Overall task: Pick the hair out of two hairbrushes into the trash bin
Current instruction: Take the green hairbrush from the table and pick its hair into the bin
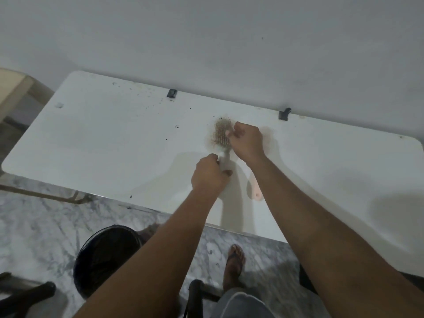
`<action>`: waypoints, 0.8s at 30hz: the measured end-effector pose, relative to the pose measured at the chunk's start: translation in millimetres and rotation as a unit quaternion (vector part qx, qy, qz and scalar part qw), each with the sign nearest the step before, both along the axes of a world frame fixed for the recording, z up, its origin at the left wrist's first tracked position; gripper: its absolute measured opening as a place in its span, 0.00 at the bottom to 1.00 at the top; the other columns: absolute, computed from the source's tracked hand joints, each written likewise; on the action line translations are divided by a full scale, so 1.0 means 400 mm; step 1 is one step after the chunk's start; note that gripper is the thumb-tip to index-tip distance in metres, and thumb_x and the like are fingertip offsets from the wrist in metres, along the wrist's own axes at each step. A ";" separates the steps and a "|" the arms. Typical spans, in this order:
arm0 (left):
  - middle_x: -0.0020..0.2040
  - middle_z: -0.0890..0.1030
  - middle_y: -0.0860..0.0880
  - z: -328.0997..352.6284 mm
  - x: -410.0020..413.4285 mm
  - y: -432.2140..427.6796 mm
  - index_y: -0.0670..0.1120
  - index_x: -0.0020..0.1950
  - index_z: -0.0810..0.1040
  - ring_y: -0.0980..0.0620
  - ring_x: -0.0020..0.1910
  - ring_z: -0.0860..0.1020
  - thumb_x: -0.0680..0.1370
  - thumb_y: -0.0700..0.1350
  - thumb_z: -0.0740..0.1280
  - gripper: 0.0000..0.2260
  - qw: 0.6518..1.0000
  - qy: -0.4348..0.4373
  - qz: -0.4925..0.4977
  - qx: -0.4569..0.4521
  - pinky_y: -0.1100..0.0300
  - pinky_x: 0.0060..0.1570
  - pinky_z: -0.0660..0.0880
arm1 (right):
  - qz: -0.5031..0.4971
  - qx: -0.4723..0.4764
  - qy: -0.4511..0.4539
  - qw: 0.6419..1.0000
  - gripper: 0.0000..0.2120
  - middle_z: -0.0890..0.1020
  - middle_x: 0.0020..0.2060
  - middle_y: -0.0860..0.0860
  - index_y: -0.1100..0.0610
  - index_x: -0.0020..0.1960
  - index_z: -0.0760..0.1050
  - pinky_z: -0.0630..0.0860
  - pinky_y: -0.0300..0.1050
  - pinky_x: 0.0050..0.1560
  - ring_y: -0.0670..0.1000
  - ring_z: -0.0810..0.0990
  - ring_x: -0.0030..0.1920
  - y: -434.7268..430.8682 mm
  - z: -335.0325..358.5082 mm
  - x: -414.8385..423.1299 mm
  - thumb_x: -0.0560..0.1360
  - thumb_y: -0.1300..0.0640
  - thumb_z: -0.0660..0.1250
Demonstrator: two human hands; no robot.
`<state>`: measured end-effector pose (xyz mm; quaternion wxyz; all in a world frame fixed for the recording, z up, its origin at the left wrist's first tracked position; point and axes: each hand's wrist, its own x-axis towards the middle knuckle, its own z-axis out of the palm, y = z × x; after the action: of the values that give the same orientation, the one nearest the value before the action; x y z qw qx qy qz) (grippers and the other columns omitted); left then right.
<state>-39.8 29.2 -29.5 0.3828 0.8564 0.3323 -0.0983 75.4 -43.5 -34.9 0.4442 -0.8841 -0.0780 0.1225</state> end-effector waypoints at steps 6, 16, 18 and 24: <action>0.51 0.83 0.49 -0.011 0.009 -0.002 0.45 0.50 0.79 0.45 0.47 0.82 0.70 0.43 0.74 0.11 0.999 -0.006 0.017 -0.026 0.51 0.46 0.81 | -0.019 -0.009 0.010 1.000 0.10 0.83 0.41 0.63 0.67 0.43 0.77 0.79 0.50 0.50 0.64 0.82 0.48 -0.003 -0.017 -0.018 0.74 0.59 0.69; 0.50 0.79 0.48 0.022 -0.055 0.044 0.47 0.54 0.81 0.49 0.48 0.76 0.69 0.33 0.75 0.16 0.969 -0.111 0.140 -0.168 0.60 0.50 0.72 | -0.042 0.063 0.038 0.996 0.07 0.87 0.43 0.54 0.64 0.48 0.82 0.80 0.47 0.57 0.54 0.85 0.51 0.024 0.029 -0.064 0.72 0.61 0.71; 0.53 0.81 0.47 0.034 -0.095 0.077 0.44 0.59 0.81 0.48 0.52 0.80 0.68 0.33 0.77 0.21 0.954 -0.136 0.179 -0.200 0.57 0.53 0.77 | -0.019 0.091 0.034 0.995 0.09 0.87 0.45 0.52 0.66 0.51 0.82 0.80 0.50 0.60 0.48 0.85 0.49 0.065 0.047 -0.087 0.73 0.63 0.72; 0.54 0.85 0.43 0.073 -0.276 0.224 0.41 0.59 0.81 0.43 0.51 0.85 0.69 0.32 0.78 0.20 0.892 -0.185 0.285 -0.298 0.44 0.53 0.82 | 0.094 0.140 0.054 0.984 0.20 0.83 0.60 0.55 0.63 0.66 0.77 0.75 0.35 0.59 0.47 0.83 0.59 0.244 0.093 -0.221 0.75 0.62 0.72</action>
<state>-150.1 118.6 -0.2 0.6858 0.5739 0.4403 0.0806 -12.9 54.2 2.1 0.5535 -0.7942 -0.1529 0.1988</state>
